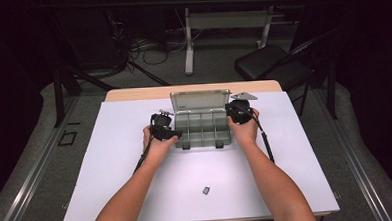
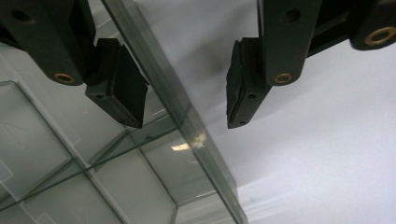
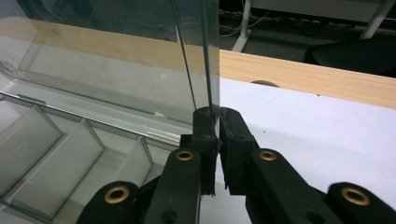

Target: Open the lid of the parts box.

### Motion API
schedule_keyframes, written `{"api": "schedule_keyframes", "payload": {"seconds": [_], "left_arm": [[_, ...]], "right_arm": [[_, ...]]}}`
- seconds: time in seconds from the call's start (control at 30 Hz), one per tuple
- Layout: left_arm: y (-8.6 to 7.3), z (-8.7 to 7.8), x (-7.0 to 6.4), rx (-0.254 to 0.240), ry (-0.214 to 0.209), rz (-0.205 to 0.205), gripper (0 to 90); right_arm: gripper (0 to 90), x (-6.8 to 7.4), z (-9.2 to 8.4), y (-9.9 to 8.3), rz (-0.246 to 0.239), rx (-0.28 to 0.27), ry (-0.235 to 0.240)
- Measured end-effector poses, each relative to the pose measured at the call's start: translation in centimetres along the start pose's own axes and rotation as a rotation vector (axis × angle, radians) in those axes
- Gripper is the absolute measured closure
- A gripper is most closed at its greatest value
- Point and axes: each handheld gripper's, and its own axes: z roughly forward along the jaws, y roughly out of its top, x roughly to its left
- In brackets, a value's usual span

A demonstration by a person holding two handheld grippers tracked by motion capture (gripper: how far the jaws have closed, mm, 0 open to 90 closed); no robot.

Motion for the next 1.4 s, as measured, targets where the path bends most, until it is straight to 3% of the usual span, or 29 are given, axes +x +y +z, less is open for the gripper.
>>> {"api": "schedule_keyframes", "payload": {"seconds": [0.2, 0.27, 0.77, 1.2, 1.4], "left_arm": [[-0.4, 0.6, -0.7, -0.010, 0.002, 0.019, 55.2], [-0.6, 0.7, -0.9, -0.027, 0.027, 0.023, 57.5], [-1.2, 0.5, -1.1, -0.055, 0.054, 0.039, 66.3], [-1.2, 0.5, -1.1, -0.059, 0.060, 0.036, 67.0], [-1.3, 0.5, -1.2, -0.066, 0.066, 0.035, 67.3]], "right_arm": [[86.1, 0.0, 0.0, 0.0, 0.001, -0.001, 0.000], [86.2, 0.0, 0.0, 0.0, -0.001, -0.003, -0.002], [87.0, 0.1, 0.2, 0.0, 0.038, -0.007, -0.017], [87.8, 0.1, 0.7, 0.3, 0.059, 0.006, -0.031], [88.0, -0.1, 1.1, 0.4, 0.107, 0.007, -0.021]]}}
